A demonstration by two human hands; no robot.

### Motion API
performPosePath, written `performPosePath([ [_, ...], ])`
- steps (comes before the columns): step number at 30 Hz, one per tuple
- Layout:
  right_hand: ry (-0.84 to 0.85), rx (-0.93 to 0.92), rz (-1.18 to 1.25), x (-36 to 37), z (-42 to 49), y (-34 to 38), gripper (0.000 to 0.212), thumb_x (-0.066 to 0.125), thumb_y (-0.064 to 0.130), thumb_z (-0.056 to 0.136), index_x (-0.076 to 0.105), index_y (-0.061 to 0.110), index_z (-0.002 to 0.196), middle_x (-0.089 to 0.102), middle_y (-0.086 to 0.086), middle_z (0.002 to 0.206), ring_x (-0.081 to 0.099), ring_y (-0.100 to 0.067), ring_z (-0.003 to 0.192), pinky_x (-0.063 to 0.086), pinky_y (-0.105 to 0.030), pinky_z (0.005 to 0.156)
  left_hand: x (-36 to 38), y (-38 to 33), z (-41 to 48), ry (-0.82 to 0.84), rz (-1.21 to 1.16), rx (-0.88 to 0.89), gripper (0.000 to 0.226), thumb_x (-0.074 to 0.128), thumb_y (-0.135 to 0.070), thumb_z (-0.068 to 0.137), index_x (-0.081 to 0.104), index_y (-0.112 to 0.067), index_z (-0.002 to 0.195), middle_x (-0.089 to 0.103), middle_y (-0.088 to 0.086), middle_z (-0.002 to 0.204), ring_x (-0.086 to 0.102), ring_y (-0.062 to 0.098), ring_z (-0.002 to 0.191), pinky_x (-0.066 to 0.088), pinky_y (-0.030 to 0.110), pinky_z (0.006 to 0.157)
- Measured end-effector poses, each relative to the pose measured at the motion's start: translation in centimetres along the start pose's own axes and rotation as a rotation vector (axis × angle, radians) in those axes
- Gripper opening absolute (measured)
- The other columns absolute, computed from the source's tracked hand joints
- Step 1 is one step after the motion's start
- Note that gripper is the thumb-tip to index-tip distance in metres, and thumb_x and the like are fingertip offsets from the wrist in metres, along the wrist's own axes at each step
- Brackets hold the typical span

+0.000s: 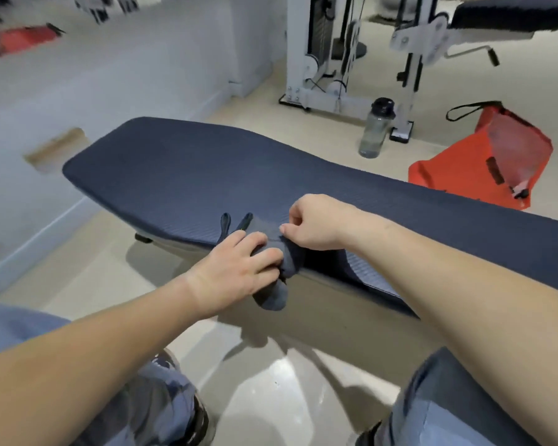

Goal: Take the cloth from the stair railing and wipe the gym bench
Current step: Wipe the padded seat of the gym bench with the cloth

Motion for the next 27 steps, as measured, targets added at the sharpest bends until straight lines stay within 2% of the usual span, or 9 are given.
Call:
performPosePath([
  [2,-0.036,-0.062,-0.016,0.9,1.8,2.8,0.032,0.053,0.046,0.096,0.055,0.023,0.073,0.060,0.008,0.078,0.061,-0.026,0.087,0.041,-0.033,0.067,0.0,1.5,-2.0,0.026,0.004,-0.024,0.027,0.043,0.002,0.093,0.064,-0.015,0.090,0.066,0.008,0.110,0.063,0.038,0.095,0.049,0.047,0.072],
  [6,-0.143,-0.152,0.014,2.3,4.4,6.8,0.023,0.050,0.046,0.097,0.059,0.028,0.087,0.068,0.005,0.097,0.062,-0.025,0.094,0.045,-0.035,0.072,0.4,5.0,-6.4,0.090,-0.021,-0.070,0.022,0.047,-0.001,0.093,0.064,-0.015,0.094,0.064,0.008,0.116,0.059,0.038,0.104,0.048,0.048,0.078],
  [14,-0.208,-0.201,0.164,3.9,9.1,12.2,0.022,0.050,0.044,0.097,0.063,0.028,0.090,0.067,0.012,0.080,0.063,-0.019,0.084,0.049,-0.033,0.068,1.0,12.9,-13.3,0.188,-0.013,0.035,0.018,0.046,-0.003,0.097,0.058,-0.016,0.099,0.059,0.009,0.117,0.054,0.039,0.107,0.048,0.048,0.079],
  [17,-0.219,-0.223,0.149,4.5,11.4,14.7,0.019,0.050,0.042,0.097,0.062,0.030,0.089,0.066,0.014,0.083,0.062,-0.016,0.085,0.045,-0.032,0.066,1.4,15.6,-16.4,0.174,-0.018,0.013,0.027,0.034,-0.004,0.100,0.059,-0.014,0.095,0.061,0.010,0.112,0.056,0.039,0.104,0.051,0.048,0.082],
  [19,-0.219,-0.230,0.139,4.6,13.3,16.4,0.018,0.050,0.041,0.097,0.062,0.030,0.088,0.065,0.016,0.083,0.062,-0.017,0.086,0.043,-0.032,0.066,1.9,18.0,-19.0,0.189,-0.003,-0.042,0.023,0.039,-0.004,0.094,0.060,-0.013,0.092,0.060,0.012,0.111,0.056,0.038,0.102,0.051,0.048,0.082],
  [20,-0.218,-0.230,0.130,4.5,14.3,17.3,0.018,0.050,0.041,0.097,0.062,0.030,0.089,0.064,0.016,0.083,0.062,-0.017,0.087,0.043,-0.032,0.066,2.5,19.3,-20.6,0.211,-0.004,-0.128,0.015,0.048,-0.004,0.089,0.060,-0.013,0.091,0.059,0.012,0.111,0.055,0.038,0.100,0.051,0.048,0.080],
  [22,-0.227,-0.237,0.110,4.1,16.4,19.0,0.016,0.051,0.039,0.097,0.063,0.030,0.090,0.063,0.016,0.083,0.062,-0.018,0.088,0.044,-0.032,0.067,4.4,21.8,-24.2,0.188,-0.063,-0.452,0.013,0.062,-0.006,0.083,0.061,-0.013,0.094,0.053,0.011,0.109,0.051,0.035,0.094,0.051,0.048,0.075],
  [24,-0.250,-0.259,0.110,3.8,18.5,20.9,0.015,0.051,0.037,0.097,0.062,0.031,0.090,0.062,0.014,0.085,0.062,-0.019,0.090,0.048,-0.034,0.070,5.8,23.2,-26.9,0.030,-0.248,-0.908,0.008,0.061,-0.014,0.091,0.063,-0.015,0.098,0.047,0.007,0.111,0.050,0.032,0.094,0.052,0.048,0.077],
  [27,-0.259,-0.284,0.116,3.8,21.6,23.7,0.014,0.052,0.037,0.095,0.063,0.030,0.092,0.063,0.008,0.092,0.061,-0.021,0.091,0.053,-0.037,0.076,7.0,23.9,-27.6,-0.282,-0.635,-1.557,0.011,0.052,-0.020,0.100,0.062,-0.023,0.105,0.043,0.002,0.119,0.054,0.023,0.099,0.046,0.036,0.094],
])
Point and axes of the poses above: each hand's wrist, its own z-axis towards the middle knuckle, its own x-axis out of the palm, y = z × x, the point moved 1 cm from there along z, towards the middle knuckle
